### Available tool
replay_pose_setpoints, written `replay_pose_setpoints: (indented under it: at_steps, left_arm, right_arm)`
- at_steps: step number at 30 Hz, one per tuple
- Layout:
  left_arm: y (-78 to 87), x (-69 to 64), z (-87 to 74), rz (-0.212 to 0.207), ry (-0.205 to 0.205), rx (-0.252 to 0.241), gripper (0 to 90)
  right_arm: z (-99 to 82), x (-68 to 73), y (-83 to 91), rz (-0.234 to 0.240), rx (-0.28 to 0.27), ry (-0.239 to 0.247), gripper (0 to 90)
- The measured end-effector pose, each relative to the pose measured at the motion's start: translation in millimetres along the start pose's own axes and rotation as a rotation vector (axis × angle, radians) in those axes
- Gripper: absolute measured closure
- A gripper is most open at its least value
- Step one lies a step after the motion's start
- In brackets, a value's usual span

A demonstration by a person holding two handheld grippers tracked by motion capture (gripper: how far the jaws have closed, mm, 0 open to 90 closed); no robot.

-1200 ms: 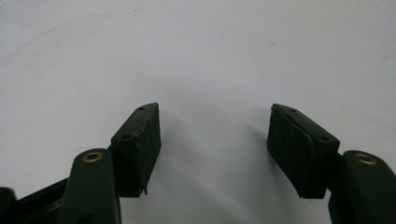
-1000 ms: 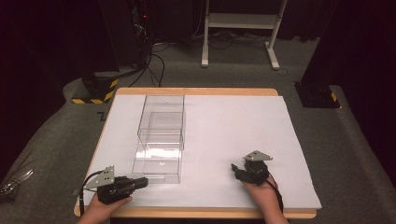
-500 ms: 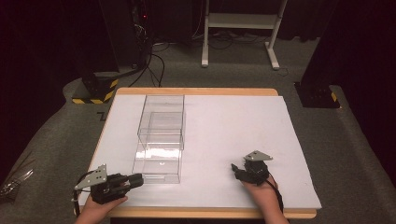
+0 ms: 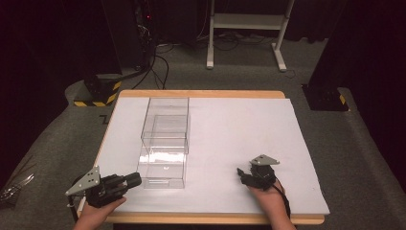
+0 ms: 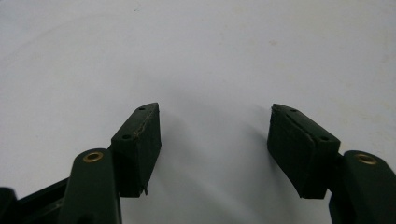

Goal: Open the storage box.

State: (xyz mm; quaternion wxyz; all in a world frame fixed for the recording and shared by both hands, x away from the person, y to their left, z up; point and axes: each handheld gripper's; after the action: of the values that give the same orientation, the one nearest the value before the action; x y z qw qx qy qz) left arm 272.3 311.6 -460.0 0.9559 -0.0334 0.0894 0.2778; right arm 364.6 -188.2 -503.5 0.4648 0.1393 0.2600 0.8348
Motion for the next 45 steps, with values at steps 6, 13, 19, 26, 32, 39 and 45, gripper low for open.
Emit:
replay_pose_setpoints:
  at_steps: [6,13,19,26,32,39,45]
  left_arm:
    - [0.9,0.7,8.9,0.055,-0.022,-0.040,72.1]
    - [9.8,11.0,13.5,0.240,-0.070,-0.076,65.3]
    - [19.3,22.8,9.9,0.401,-0.101,-0.073,60.0]
    - [26.1,42.1,-5.0,0.598,-0.116,-0.002,51.3]
    - [21.6,56.2,-21.7,0.674,-0.089,0.124,47.2]
    - [14.9,61.4,-29.0,0.694,-0.065,0.214,43.0]
    - [12.2,62.8,-30.4,0.697,-0.059,0.250,40.9]
  right_arm:
    - [0.0,0.0,0.0,0.000,0.000,0.000,34.8]
    - [0.0,-0.1,-0.1,0.000,-0.001,0.004,34.8]
    - [0.0,-0.1,0.0,-0.001,0.000,0.004,34.8]
    - [0.0,-0.1,0.0,0.000,0.000,0.005,34.8]
    - [0.0,-0.2,-0.1,0.001,-0.001,0.004,34.8]
    - [0.0,-0.2,-0.1,0.000,-0.001,0.004,34.8]
    - [0.0,-0.1,0.0,0.000,0.000,0.005,34.8]
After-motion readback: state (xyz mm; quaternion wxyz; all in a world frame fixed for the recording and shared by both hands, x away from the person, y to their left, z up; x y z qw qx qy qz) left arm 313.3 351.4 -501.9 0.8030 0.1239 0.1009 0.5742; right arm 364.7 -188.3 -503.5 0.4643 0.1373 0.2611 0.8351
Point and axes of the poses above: each handheld gripper's, and its own axes: y roughly backward along the jaws, z roughly out of its top, x roughly to its left, and after that the axes turned 9 degrees about -x, right-handed
